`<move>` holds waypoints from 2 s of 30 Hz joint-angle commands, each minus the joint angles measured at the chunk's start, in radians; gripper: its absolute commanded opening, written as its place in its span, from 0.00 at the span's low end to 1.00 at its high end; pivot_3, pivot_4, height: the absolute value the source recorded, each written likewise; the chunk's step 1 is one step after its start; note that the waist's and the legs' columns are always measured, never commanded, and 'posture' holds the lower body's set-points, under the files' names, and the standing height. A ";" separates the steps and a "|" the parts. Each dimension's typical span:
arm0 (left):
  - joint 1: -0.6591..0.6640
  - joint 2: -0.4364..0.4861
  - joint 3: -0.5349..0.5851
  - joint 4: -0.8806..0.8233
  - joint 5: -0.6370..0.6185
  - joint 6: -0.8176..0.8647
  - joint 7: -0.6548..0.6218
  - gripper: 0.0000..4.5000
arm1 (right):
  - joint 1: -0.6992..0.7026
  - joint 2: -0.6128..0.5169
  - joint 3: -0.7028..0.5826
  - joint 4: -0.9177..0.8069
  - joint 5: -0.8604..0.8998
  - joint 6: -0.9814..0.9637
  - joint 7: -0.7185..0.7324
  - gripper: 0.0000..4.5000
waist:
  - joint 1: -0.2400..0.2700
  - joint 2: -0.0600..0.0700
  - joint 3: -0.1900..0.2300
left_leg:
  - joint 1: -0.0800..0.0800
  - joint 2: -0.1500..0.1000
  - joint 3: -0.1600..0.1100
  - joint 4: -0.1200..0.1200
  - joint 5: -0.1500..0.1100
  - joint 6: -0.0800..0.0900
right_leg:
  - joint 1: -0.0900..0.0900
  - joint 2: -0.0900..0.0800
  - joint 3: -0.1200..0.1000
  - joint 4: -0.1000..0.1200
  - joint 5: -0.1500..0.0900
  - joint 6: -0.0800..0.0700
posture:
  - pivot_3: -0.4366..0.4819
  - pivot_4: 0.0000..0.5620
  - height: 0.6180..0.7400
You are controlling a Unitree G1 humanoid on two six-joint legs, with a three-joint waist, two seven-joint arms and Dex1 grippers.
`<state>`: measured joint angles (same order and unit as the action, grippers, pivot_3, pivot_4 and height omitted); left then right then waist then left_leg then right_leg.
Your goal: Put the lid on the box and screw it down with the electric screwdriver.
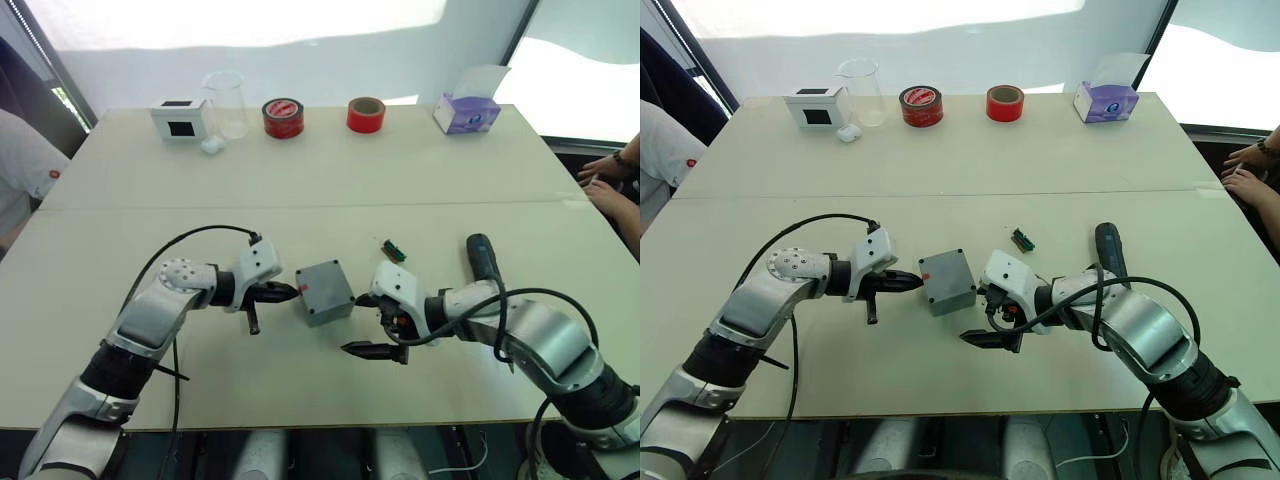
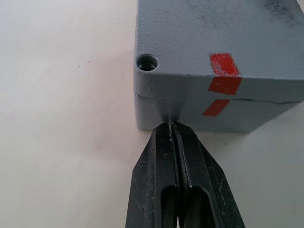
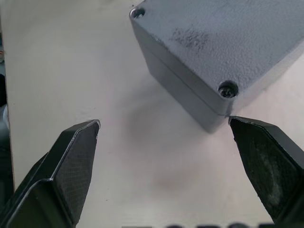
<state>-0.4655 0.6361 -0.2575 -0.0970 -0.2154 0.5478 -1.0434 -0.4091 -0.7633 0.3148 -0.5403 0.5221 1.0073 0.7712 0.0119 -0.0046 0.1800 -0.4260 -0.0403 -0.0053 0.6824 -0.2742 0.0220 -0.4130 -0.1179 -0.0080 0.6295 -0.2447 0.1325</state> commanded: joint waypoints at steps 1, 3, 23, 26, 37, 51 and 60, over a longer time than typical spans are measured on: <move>-0.019 -0.007 0.008 0.000 0.003 -0.031 0.001 0.00 | -0.006 0.020 -0.038 -0.054 0.028 0.018 -0.011 1.00 | 0.000 0.000 0.000 | 0.000 0.000 0.000 0.000 0.000 0.000 | 0.000 0.000 0.000 0.000 0.000 0.000 | 0.48 0.27 1.00; -0.022 -0.010 0.007 0.005 0.005 -0.034 0.002 0.00 | -0.008 0.025 -0.043 -0.059 0.033 0.027 -0.014 1.00 | 0.001 0.000 0.000 | 0.000 0.000 0.000 0.000 0.000 0.000 | 0.000 0.000 0.000 0.000 0.000 0.000 | 0.48 0.27 1.00; -0.021 -0.011 0.041 -0.001 -0.001 -0.031 0.010 0.00 | 0.007 0.033 -0.116 -0.074 0.072 0.058 -0.037 1.00 | 0.001 0.000 0.000 | 0.000 0.000 0.000 0.000 0.000 0.000 | 0.000 0.000 0.000 0.000 0.000 0.000 | 0.48 0.27 1.00; -0.027 -0.012 0.052 -0.001 -0.014 -0.023 0.008 0.00 | 0.013 0.024 -0.124 -0.084 0.080 0.064 -0.035 1.00 | 0.000 0.000 0.000 | 0.000 0.000 0.000 0.000 0.000 0.000 | 0.000 0.000 0.000 0.000 0.000 0.000 | 0.48 0.27 1.00; -0.028 -0.034 0.064 -0.020 -0.036 0.004 0.030 0.00 | 0.025 0.026 -0.163 -0.094 0.116 0.077 -0.051 1.00 | 0.000 0.000 0.000 | 0.000 0.000 0.000 0.000 0.000 0.000 | 0.000 0.000 0.000 0.000 0.000 0.000 | 0.48 0.27 1.00; -0.052 0.130 0.195 -0.193 -0.268 0.186 -0.106 0.00 | 0.150 -0.047 -0.478 -0.095 0.141 0.074 -0.136 1.00 | 0.003 -0.001 0.000 | 0.000 0.000 0.000 0.000 0.000 0.000 | 0.001 0.000 0.000 0.000 0.000 0.000 | 0.48 0.27 1.00; -0.057 0.104 0.144 -0.274 -0.292 0.200 -0.078 0.00 | 0.278 -0.015 -0.463 -0.005 -0.006 -0.116 -0.194 0.78 | -0.005 0.000 0.000 | 0.002 0.001 0.001 0.000 0.000 0.000 | 0.002 0.001 0.001 0.000 0.000 0.000 | 0.48 0.27 1.00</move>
<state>-0.5134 0.7342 -0.1211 -0.3394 -0.4927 0.7473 -1.1259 -0.1292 -0.7810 -0.1313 -0.5468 0.5393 0.9327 0.5843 0.0074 -0.0049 0.1796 -0.4240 -0.0395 -0.0047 0.6823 -0.2743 0.0221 -0.4110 -0.1169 -0.0071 0.6296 -0.2448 0.1325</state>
